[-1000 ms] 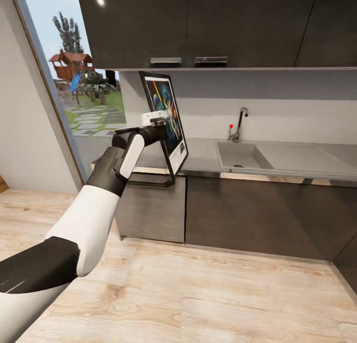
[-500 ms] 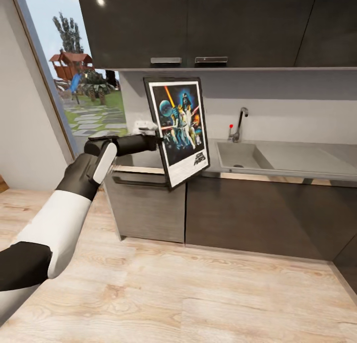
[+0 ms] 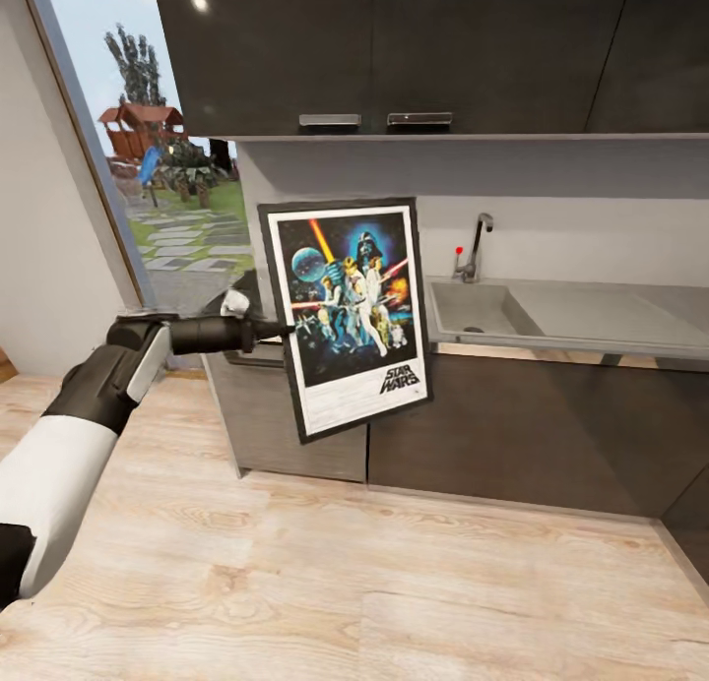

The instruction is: Pick up the poster from the kitchen countertop and hang it on one of the wall nails in the kitchen.

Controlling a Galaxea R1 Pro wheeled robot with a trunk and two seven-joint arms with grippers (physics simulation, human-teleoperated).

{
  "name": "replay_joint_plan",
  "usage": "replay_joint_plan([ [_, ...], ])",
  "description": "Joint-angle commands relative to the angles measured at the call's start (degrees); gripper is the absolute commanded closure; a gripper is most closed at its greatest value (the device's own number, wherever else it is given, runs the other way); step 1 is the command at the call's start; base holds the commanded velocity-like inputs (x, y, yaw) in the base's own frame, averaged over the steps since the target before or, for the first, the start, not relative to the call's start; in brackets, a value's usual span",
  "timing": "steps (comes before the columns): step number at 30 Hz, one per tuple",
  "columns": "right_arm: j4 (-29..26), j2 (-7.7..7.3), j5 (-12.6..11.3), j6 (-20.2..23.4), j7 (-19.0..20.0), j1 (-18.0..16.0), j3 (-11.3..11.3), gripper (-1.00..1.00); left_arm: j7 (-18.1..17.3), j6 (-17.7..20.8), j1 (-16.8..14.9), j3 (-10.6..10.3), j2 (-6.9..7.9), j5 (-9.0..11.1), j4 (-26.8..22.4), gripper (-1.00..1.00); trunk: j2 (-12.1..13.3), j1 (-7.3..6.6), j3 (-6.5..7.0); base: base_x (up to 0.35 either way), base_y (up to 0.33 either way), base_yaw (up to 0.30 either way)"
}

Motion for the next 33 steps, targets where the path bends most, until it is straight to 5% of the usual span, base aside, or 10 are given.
replay_joint_plan([
  [1,-3.0,-0.18,0.0,3.0,0.7,0.0,0.1,-1.0,-1.5,-1.5,1.6,-0.2,0.49,0.5,0.0,1.0,0.0,0.0,-0.04,0.0,0.0,0.0],
  [4,-7.6,-0.36,-0.1,8.2,3.1,0.0,0.1,-1.0,-3.0,-4.7,3.9,-0.2,0.85,0.5,-0.1,1.0,0.0,0.0,-0.04,0.0,0.0,0.0],
  [6,-16.0,-0.56,-0.4,16.8,10.9,0.0,-0.4,-1.0,-5.3,-8.8,8.2,-0.1,1.1,0.6,-0.2,1.0,0.0,0.0,-0.04,0.0,0.0,0.0],
  [14,-29.7,-1.17,-0.5,32.5,22.9,-0.7,-0.7,-1.0,-12.6,-18.0,14.7,0.1,1.31,0.5,1.4,1.0,0.0,0.0,-0.04,0.0,0.0,0.0],
  [19,-31.9,-1.85,-1.7,40.2,32.4,-5.7,-3.0,-1.0,-14.7,-24.9,17.6,0.1,1.53,0.6,7.0,1.0,0.0,0.0,-0.04,0.0,0.0,0.0],
  [22,-32.3,-2.12,-2.1,44.5,39.9,-9.6,-7.2,-1.0,-18.1,-30.0,18.1,0.1,1.56,0.6,12.1,1.0,0.0,0.0,-0.04,0.0,0.0,0.0],
  [28,-32.3,-3.36,-2.0,47.3,49.1,-14.6,-10.7,-1.0,-21.7,-34.6,18.4,0.2,1.64,0.5,19.3,1.0,0.0,0.0,-0.04,0.0,0.0,0.0],
  [29,-32.2,-5.58,-2.1,47.8,50.9,-16.7,-11.1,-1.0,-22.2,-35.5,18.4,0.3,1.65,0.5,21.3,1.0,0.0,0.0,-0.04,0.0,0.0,0.0],
  [33,-31.2,-8.25,-2.2,51.7,54.9,-20.0,-11.4,-1.0,-22.5,-37.2,18.4,0.2,1.66,0.5,22.4,1.0,0.0,0.0,-0.04,0.0,0.0,0.0],
])
